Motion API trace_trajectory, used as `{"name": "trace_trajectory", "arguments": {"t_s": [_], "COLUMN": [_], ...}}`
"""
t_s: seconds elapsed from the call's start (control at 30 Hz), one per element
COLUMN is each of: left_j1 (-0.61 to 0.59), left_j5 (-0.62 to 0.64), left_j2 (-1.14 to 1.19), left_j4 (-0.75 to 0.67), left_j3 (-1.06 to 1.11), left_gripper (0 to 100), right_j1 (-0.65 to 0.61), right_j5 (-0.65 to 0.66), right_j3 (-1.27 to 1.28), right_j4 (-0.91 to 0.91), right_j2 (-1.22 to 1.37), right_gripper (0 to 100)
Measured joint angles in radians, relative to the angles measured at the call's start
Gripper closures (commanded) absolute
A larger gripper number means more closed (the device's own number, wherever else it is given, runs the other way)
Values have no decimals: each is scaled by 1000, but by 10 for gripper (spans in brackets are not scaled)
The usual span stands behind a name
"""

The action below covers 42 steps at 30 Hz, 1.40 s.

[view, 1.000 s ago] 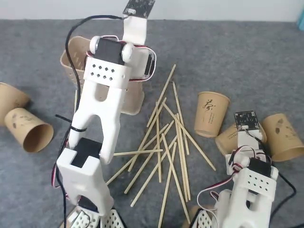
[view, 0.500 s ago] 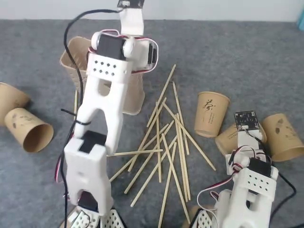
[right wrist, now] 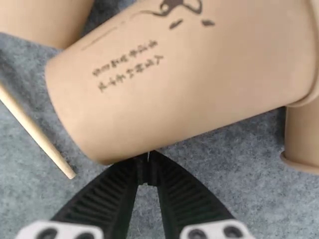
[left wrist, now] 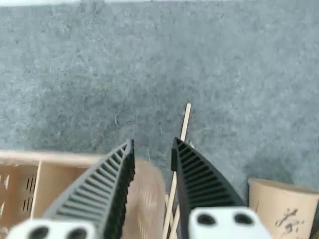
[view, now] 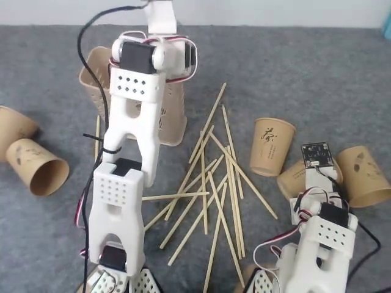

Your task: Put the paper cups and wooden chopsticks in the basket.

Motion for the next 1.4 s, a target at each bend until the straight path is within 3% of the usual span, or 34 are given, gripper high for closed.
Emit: {"name": "trace_trajectory", "arguments": {"t_s": [0.4,0.63,1.23,1.4], "left_j1": [-28,-153,-545,-655], "left_j5": [37,-60,-354,-516], "left_j2": [3,-313,-1155,-1387], "left_j4": [17,21,15,-120], "left_j3": [-68,-44,1099,1475], "left_gripper": [889,889,884,884], "right_j1": [0,0,0,0], "right_j5": [0,0,0,0], "right_j3": [0,0,0,0], "right_j4": [0,0,0,0], "right_j2": [0,0,0,0], "right_gripper": [983,983,983,983]}}
